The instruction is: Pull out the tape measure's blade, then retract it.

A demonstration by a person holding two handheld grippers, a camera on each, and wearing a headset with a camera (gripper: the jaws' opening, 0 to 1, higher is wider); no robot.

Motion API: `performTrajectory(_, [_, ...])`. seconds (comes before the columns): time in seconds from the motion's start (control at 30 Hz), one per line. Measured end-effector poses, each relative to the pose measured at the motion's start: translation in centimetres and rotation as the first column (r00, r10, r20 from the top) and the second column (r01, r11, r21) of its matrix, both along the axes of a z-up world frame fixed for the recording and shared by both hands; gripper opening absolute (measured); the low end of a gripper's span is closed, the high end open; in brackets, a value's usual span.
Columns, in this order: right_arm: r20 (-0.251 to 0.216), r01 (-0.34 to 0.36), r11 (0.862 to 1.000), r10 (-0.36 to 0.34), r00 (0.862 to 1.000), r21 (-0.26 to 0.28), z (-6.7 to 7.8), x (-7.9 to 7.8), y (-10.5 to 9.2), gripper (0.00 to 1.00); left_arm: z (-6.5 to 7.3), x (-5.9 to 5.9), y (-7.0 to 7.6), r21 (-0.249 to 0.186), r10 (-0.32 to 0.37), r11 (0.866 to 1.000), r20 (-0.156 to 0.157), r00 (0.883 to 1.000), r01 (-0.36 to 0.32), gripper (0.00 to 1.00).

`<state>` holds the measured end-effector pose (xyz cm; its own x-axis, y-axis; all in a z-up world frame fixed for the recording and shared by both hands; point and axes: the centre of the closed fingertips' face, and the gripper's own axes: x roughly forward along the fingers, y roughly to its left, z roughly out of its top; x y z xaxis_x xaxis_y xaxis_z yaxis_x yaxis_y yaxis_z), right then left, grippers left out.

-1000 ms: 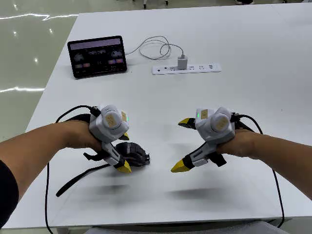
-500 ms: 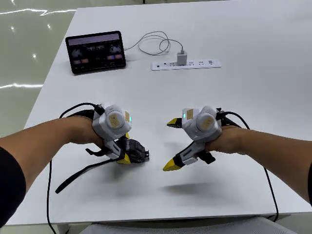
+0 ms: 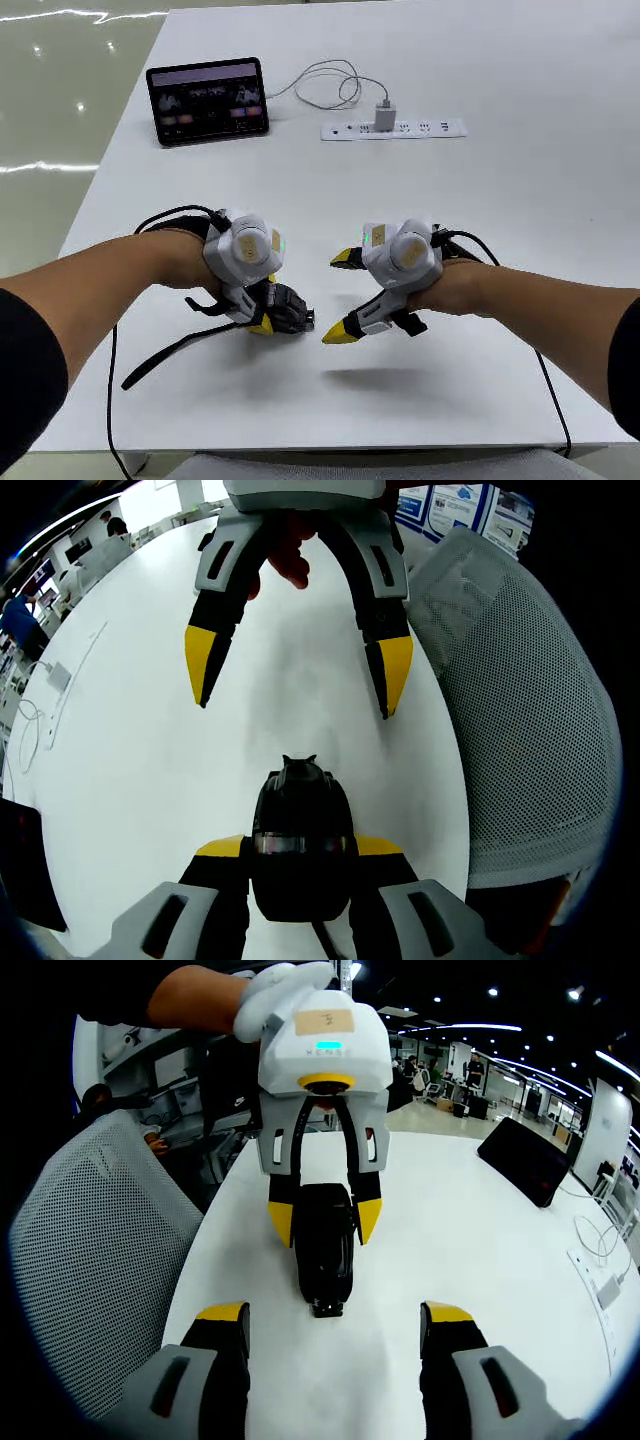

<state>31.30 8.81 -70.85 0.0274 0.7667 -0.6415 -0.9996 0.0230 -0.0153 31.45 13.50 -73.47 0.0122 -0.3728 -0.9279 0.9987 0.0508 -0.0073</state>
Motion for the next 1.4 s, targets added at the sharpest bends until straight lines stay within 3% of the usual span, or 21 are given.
performTrajectory(0.3, [-0.018,-0.022,0.999,0.022,1.000,-0.025,-1.6,-0.5,1.2,0.47,-0.1,-0.1,0.0,0.014,0.005,1.000,-0.007,1.000,-0.005,0.34])
performTrajectory(0.47, [-0.001,-0.037,0.998,0.037,0.999,-0.057,-2.7,-0.4,1.6,0.33,-0.1,-0.1,0.0,0.020,0.011,1.000,-0.012,1.000,-0.010,0.34])
performTrajectory(0.77, [-0.012,-0.048,0.994,0.047,0.999,-0.102,-3.9,-0.3,1.9,0.20,-0.1,-0.1,0.1,0.009,0.027,1.000,-0.020,0.999,-0.027,0.35])
performTrajectory(0.83, [0.003,-0.053,0.992,0.054,0.999,-0.116,-4.2,-0.3,1.9,0.12,-0.1,-0.1,0.1,0.008,0.028,1.000,-0.018,0.999,-0.028,0.35])
performTrajectory(1.07, [0.009,-0.062,0.991,0.064,0.998,-0.122,-4.6,-0.4,2.1,0.12,-0.1,-0.1,0.1,0.008,0.033,0.999,-0.023,0.999,-0.033,0.35])
performTrajectory(1.23, [-0.026,-0.046,0.993,0.044,0.999,-0.112,-4.6,-0.3,2.0,0.10,-0.1,-0.1,0.1,0.006,0.039,0.999,-0.027,0.999,-0.038,0.35])
performTrajectory(1.4, [-0.025,-0.058,0.991,0.055,0.998,-0.124,-4.6,-0.4,1.6,0.09,-0.1,-0.2,0.0,-0.008,0.050,0.999,-0.027,0.998,-0.050,0.35])
